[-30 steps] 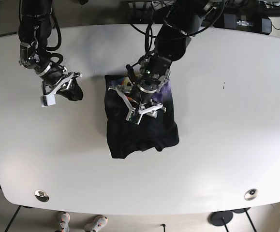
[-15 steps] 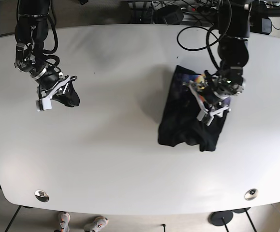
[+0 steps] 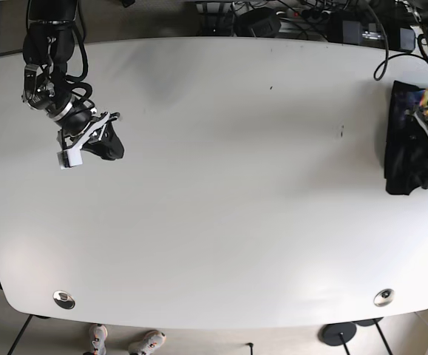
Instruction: Fold the T-shirt properly
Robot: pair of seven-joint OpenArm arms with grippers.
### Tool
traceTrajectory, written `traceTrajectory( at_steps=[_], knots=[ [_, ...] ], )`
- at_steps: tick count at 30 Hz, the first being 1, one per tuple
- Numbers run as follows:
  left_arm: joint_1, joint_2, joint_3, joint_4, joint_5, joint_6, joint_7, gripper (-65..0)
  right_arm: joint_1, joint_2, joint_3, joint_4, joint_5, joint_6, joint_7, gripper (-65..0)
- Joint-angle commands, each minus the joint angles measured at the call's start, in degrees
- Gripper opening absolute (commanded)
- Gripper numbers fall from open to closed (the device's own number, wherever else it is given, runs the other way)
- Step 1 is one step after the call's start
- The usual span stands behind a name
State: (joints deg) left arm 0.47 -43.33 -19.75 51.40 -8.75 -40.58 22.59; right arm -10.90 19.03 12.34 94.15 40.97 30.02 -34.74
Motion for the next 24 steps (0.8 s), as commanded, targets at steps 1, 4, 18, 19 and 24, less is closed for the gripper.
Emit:
traceTrajectory(
  at_steps=[1,4,18,19,24],
  knots=[
    [0.28,-3.92,-0.16,-3.44,3.44,0.58,-0.48,-24.3,0.30,0.80,0.19,2.77,1.36,0.35,1.64,-54.7],
    [0.01,-7.00,-0.16,-6.78,3.44,0.58,-4.35,-24.3,0.21,0.80,0.10,3.39,1.36,0.35,1.55,-54.7],
    [1.33,-0.49,-3.94,19.50,-4.48,0.58,-4.52,-24.3,0.21,-10.28,0.37,10.16,-32.84,1.06,4.19,-54.7],
    [1.86,1.62,-3.94,22.58,-4.39,0.58,-4.52,-24.3,0.04,-10.54,0.45,10.16,-34.69,1.06,6.65,-54.7],
    [3.09,12.34,0.36,31.02,-4.39,1.76,-4.52,-24.3,-3.83,-10.54,0.45,9.28,-40.14,0.62,19.49,-54.7]
  ],
)
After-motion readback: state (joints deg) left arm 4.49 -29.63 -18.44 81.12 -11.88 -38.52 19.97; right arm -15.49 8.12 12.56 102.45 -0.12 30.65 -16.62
